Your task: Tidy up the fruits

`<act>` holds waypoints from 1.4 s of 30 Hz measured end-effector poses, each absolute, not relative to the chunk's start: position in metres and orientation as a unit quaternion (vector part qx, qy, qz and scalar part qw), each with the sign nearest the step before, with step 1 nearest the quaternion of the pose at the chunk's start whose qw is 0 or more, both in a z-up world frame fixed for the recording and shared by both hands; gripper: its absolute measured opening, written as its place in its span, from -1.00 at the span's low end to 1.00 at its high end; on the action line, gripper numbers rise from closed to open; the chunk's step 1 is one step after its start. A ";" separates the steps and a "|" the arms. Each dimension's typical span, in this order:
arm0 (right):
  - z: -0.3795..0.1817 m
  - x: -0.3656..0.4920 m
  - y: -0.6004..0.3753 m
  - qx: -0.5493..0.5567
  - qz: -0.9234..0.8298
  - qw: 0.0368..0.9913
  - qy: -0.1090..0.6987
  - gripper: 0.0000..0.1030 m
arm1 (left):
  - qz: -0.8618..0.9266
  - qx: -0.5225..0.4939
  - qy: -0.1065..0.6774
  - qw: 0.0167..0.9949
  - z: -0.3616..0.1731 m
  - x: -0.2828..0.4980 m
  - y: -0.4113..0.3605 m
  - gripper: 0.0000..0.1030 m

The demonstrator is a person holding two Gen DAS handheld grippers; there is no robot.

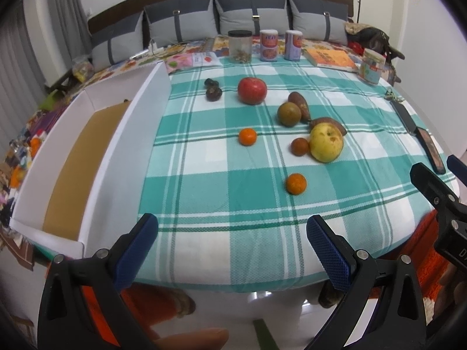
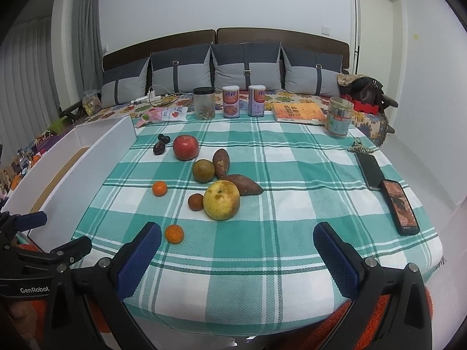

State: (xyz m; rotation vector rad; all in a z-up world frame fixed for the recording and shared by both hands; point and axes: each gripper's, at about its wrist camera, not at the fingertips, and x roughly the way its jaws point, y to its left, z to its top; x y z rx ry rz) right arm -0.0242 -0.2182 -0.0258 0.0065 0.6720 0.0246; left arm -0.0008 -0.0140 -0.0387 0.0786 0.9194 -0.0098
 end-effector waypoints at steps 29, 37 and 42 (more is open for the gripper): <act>-0.032 -0.024 -0.220 0.006 0.007 0.941 0.338 1.00 | 0.010 -0.005 0.483 0.875 -0.079 0.019 0.010 0.98; -0.040 -0.019 -0.222 0.005 0.006 0.939 0.344 1.00 | -0.012 -0.019 0.466 0.885 -0.074 0.020 0.008 0.98; -0.043 -0.012 -0.222 0.000 0.008 0.940 0.342 1.00 | -0.009 -0.013 0.472 0.881 -0.087 0.030 0.011 0.98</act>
